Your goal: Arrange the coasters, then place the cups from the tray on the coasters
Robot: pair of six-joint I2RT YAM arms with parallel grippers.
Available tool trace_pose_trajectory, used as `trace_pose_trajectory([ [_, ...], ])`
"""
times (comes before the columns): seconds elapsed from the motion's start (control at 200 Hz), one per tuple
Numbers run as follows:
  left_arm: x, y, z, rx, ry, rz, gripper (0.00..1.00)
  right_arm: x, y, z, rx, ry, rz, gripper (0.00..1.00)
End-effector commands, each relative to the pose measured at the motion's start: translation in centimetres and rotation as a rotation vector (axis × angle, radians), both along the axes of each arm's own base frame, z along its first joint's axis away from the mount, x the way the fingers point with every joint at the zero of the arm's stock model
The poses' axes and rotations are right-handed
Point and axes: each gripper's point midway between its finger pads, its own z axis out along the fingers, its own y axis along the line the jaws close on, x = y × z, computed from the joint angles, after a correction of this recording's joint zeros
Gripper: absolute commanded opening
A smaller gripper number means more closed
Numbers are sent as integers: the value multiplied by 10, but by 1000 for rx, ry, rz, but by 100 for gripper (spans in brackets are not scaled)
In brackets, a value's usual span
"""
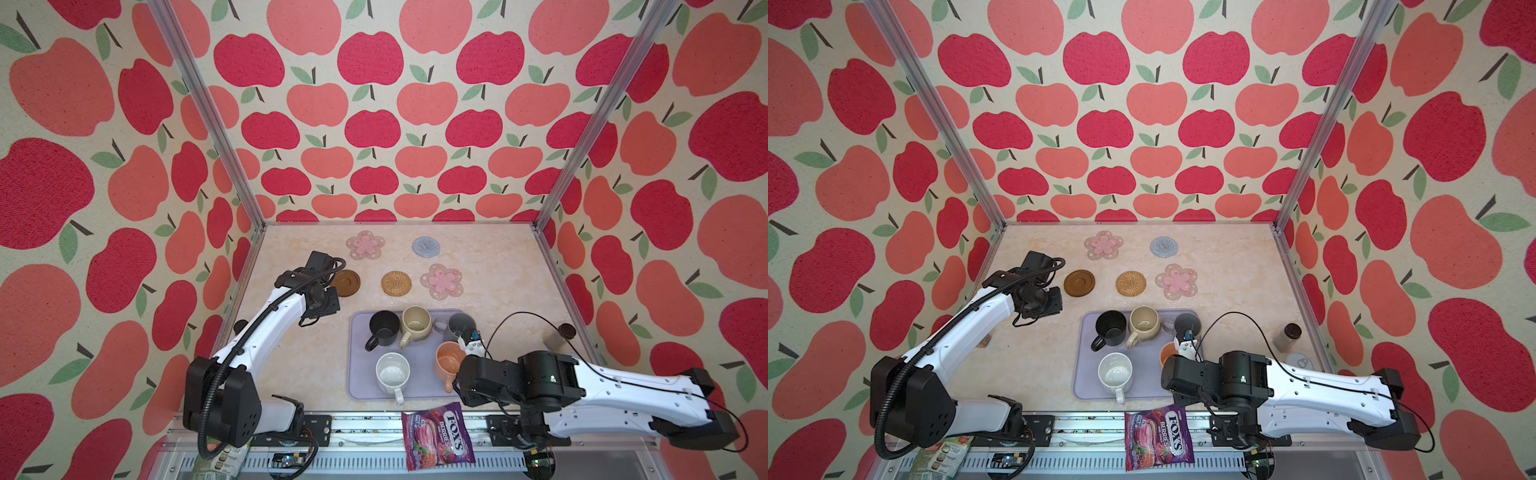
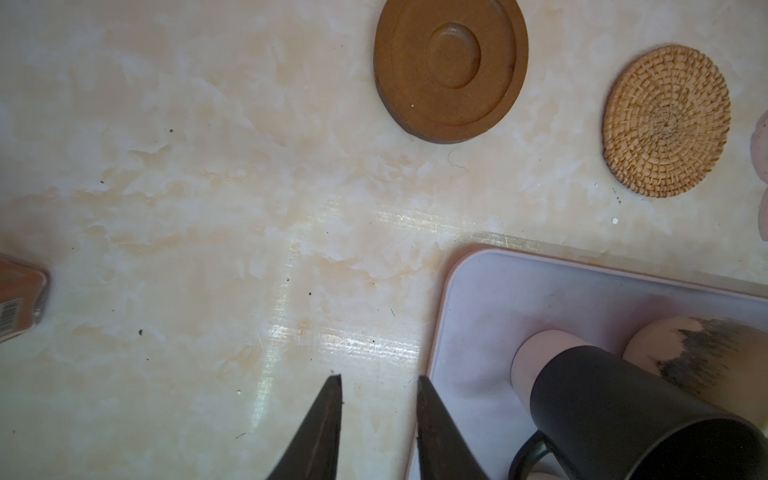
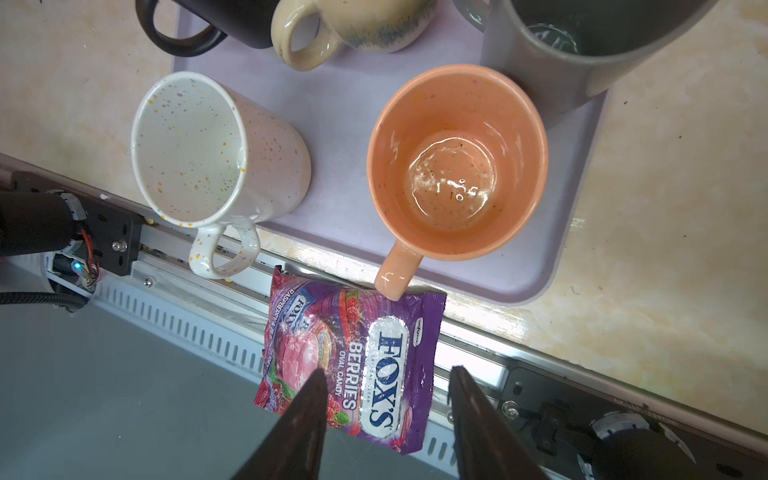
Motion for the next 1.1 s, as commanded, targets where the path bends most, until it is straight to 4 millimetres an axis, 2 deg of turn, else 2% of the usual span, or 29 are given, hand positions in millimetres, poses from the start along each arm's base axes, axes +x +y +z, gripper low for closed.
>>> trace_pose_trajectory([
  [0.0,-1,-1,8,-17,-18,0,33,0,-3,1,-1,-8,-12,50],
  [0.15,0,-4,8,-33,-14,0,33,-1,-6,-12,-72,1,-11,50],
  [0.455,3,-9,11,-57,-21,-10,34,8,5,-33,-43,19,-62,47],
  [0.785,1,-8,4,-55,-10,-12,34,8,23,-51,-70,76,-44,47],
  [1.091,0,-5,0,-70,-7,-10,34,9,15,-65,-148,98,-83,47],
])
